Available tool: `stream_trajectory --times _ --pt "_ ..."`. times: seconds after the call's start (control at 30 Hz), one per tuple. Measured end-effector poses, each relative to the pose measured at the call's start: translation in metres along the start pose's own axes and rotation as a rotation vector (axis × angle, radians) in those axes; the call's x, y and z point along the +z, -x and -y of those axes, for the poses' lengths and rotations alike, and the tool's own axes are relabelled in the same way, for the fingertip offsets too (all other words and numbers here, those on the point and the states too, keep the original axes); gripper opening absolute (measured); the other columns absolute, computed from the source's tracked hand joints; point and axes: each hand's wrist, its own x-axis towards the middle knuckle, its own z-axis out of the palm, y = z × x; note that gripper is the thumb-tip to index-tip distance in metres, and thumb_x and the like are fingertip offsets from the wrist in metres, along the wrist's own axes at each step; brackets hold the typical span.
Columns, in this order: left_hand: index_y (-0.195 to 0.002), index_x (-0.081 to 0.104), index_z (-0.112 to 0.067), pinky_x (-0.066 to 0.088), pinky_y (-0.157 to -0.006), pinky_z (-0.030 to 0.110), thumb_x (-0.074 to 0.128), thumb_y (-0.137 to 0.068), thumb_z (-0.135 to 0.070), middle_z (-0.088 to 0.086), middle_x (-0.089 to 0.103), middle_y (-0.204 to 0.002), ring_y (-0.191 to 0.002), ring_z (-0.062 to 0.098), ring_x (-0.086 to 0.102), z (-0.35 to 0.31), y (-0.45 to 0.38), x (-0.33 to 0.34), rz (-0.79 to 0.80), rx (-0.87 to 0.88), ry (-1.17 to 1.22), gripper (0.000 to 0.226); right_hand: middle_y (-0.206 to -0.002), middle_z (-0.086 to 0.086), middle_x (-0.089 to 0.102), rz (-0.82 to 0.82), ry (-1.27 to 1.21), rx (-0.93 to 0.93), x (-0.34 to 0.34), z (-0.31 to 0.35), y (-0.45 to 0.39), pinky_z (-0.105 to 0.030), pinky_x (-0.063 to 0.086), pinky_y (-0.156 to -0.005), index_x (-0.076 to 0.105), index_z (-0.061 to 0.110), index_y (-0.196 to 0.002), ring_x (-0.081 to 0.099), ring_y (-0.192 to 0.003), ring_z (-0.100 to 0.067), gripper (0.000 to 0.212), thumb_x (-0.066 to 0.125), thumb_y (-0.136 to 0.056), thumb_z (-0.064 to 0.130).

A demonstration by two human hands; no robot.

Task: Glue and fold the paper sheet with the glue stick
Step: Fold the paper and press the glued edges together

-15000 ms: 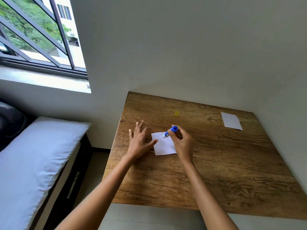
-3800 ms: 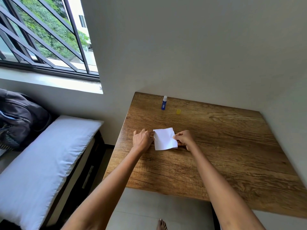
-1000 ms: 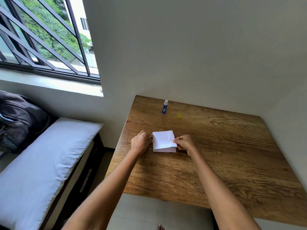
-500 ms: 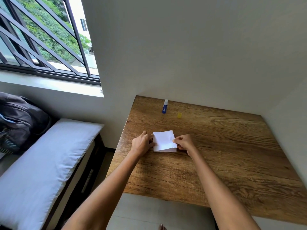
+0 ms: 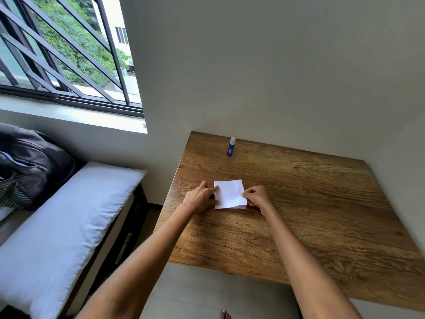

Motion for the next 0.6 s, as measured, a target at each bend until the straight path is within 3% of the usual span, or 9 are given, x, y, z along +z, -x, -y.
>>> stream_trajectory --times 0.17,0.43,0.6 --pt "-0.14 0.032 -0.032 0.052 -0.08 0.043 0.06 -0.083 -0.049 0.007 0.039 -0.125 -0.108 0.027 0.056 0.001 0.0 -0.001 0.033 0.008 0.001 0.066 -0.061 -0.006 0.051 -0.008 0.005 0.007 0.003 -0.004 -0.003 -0.021 0.038 -0.049 0.051 0.01 -0.063 0.044 -0.051 -0.012 0.025 0.061 -0.085 0.001" --pt "-0.141 0.031 -0.031 0.052 -0.083 0.044 0.06 -0.083 -0.048 0.008 0.038 -0.127 -0.112 0.027 0.054 0.001 0.0 -0.002 0.039 0.014 0.01 0.067 -0.056 -0.005 0.054 -0.116 0.079 -0.02 0.007 -0.009 -0.003 -0.028 0.041 -0.052 0.048 0.014 -0.062 0.048 -0.049 -0.013 0.027 0.068 -0.08 0.008" --pt "-0.142 0.029 -0.03 0.05 -0.085 0.044 0.059 -0.085 -0.046 0.01 0.037 -0.13 -0.116 0.028 0.052 0.0 0.003 -0.002 0.031 0.017 0.007 0.066 -0.068 -0.005 0.059 -0.166 0.112 -0.031 0.011 -0.011 -0.003 -0.03 0.043 -0.063 0.051 0.015 -0.064 0.052 -0.059 -0.017 0.025 0.071 -0.079 0.017"
